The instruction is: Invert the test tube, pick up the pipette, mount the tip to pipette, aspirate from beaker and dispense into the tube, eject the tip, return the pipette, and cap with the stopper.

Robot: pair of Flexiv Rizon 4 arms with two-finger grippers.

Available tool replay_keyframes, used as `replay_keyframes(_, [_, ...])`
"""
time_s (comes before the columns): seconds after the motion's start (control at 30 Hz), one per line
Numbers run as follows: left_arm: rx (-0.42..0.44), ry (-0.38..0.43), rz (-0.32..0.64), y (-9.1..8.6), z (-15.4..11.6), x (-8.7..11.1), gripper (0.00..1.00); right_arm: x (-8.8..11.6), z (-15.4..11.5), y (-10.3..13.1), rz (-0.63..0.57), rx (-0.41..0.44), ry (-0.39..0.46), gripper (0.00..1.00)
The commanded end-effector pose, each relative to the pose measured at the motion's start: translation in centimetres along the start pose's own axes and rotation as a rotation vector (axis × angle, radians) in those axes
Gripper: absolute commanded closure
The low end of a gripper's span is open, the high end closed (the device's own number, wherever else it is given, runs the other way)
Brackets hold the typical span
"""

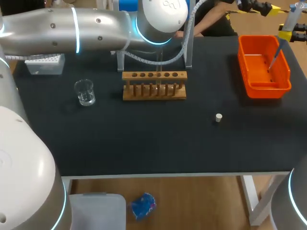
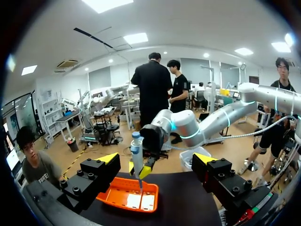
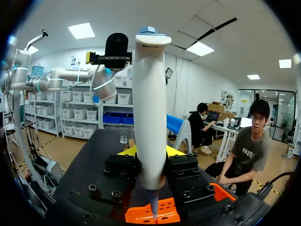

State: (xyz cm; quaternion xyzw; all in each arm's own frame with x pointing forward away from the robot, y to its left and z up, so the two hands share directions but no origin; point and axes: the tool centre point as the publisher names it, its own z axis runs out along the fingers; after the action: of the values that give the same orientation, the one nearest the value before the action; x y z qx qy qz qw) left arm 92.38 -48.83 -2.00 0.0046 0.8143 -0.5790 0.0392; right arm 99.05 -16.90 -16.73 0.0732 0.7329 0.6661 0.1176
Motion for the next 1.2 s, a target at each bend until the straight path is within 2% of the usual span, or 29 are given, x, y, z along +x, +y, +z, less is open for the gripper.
replay_keyframes(0.03, [-0.006,0.002,-0.001,-0.2,0.0,-0.1,0.00,0.0,0.0,0.0,0.000,0.001,-0.001,1.00])
replay_keyframes(0.17, [-0.006,0.002,-0.001,-0.2,0.0,-0.1,0.00,0.0,0.0,0.0,0.000,0.001,-0.001,1.00])
replay_keyframes(0.23, [-0.039,0.002,-0.014,-0.2,0.5,-0.8,0.00,0.0,0.0,0.0,0.000,0.001,-0.001,1.00])
replay_keyframes(0.5, [-0.035,-0.017,-0.044,-1.2,2.6,-2.7,0.00,0.0,0.0,0.0,0.000,0.001,-0.001,1.00])
replay_keyframes(0.57, [-0.035,-0.012,-0.041,-1.4,3.2,-2.8,0.52,0.0,0.0,0.0,0.000,0.001,-0.001,1.00])
replay_keyframes(0.63, [-0.038,-0.008,-0.044,-1.6,3.8,-2.8,0.62,0.0,0.0,0.0,0.000,0.001,-0.001,1.00])
replay_keyframes(0.67, [-0.038,-0.002,-0.039,-1.6,4.2,-2.7,1.00,0.0,0.0,0.0,0.000,0.001,-0.001,1.00])
replay_keyframes(0.73, [-0.035,0.016,-0.040,-1.5,4.7,-2.6,1.00,0.0,0.0,0.0,0.000,0.001,-0.001,1.00])
replay_keyframes(1.2, [-0.052,0.004,-0.056,-0.8,5.2,-2.9,1.00,0.0,0.0,0.0,0.000,0.001,-0.001,1.00])
